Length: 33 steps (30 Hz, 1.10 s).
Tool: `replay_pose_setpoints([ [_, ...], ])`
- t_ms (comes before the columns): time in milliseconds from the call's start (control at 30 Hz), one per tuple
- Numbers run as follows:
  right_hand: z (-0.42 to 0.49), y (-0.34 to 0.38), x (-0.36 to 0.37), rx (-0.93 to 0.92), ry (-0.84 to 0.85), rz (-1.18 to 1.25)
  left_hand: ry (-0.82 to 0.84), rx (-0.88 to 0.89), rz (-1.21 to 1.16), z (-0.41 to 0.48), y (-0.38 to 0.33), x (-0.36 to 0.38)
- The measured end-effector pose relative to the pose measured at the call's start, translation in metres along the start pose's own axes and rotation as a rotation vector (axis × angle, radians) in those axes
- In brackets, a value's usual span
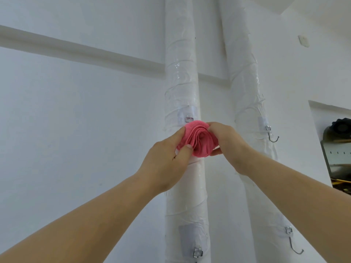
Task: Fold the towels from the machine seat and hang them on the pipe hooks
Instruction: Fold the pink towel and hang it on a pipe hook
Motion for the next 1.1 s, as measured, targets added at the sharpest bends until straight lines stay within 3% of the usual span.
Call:
replay_pose_setpoints([
  [233,-0.014,-0.002,-0.001,0.121,0.02,0.213,0.129,-0.118,-0.136,0.002,0.004,-0.014],
  [367,-0.014,0.002,-0.01,0.135,-0.123,0.2,0.025,-0.141,-0.058,0.005,-0.002,-0.027],
  [500,-0.021,0.008,-0.019,0.039,-0.279,-0.034,-0.051,-0.157,0.075,0.001,-0.006,-0.034],
  [667,-0.063,0.007,-0.015,-0.174,-0.381,-0.385,-0.096,-0.256,0.06,-0.033,0.0,-0.033],
  [800,-0.11,-0.01,0.009,-0.121,-0.212,-0.414,0.006,-0.31,0.022,-0.087,0.007,-0.015],
  [1100,-0.225,-0.081,0.073,0.243,0.094,-0.37,0.276,-0.545,-0.124,-0.248,0.031,0.035],
])
Point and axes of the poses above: each hand's wrist, its own z-axis towards the middle knuckle, its own x-axis out of the palm, y = z × x, the point moved 1 cm from there along z, towards the middle knuckle, and after that the axes turned 1 degree about z, right-handed, at the moved point
